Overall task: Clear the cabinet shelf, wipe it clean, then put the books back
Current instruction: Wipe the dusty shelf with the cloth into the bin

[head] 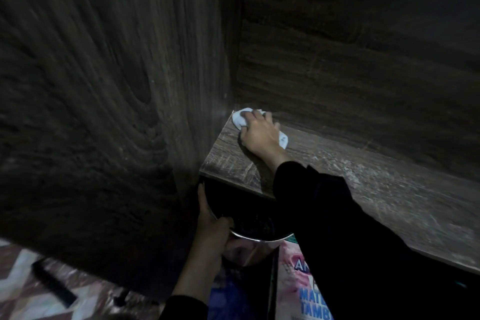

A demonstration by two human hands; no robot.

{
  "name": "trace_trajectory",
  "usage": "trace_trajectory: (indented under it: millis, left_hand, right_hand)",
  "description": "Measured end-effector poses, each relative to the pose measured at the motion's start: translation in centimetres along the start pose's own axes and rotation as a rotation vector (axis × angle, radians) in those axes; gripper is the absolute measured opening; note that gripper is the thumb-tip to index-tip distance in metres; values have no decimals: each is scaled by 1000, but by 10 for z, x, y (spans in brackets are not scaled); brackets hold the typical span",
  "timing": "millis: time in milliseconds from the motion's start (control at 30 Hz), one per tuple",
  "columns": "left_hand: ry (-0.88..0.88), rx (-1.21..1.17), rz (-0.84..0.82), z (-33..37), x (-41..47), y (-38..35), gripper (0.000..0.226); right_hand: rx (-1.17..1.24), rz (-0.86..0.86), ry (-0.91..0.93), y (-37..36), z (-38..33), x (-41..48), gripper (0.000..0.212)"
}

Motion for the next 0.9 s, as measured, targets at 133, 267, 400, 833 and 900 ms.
trace_trajectory:
  millis: [133,267,400,833,900]
  left_hand:
    - [11,23,-5,3,-4,-2,95]
    - [-5,56,-8,5,-5,-2,96]
    - [-65,87,5,8,-1,0,98]
    - [-23,87,-5,10,-17,4,97]
    - [-30,96,-1,8,-17,6,95]
  right_hand:
    - [-96,-180,178,-5,-18,10,55]
    - [-79,-252,300,-6,-18,-12,62]
    - [13,-245,433,-8,-23,-72,61]
    - [358,224,55,88,144,-126,46]
    - [278,335,-217,93,188,-123,53]
Point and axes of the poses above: each hand's wrist, its own x-axis towards the middle knuckle, its own y-axis out of the back of the hand, z = x × y, the point moved 10 cm from there along x, towards the middle knuckle, and after that the axes turned 13 degrees about -y, right-handed, at the moved point
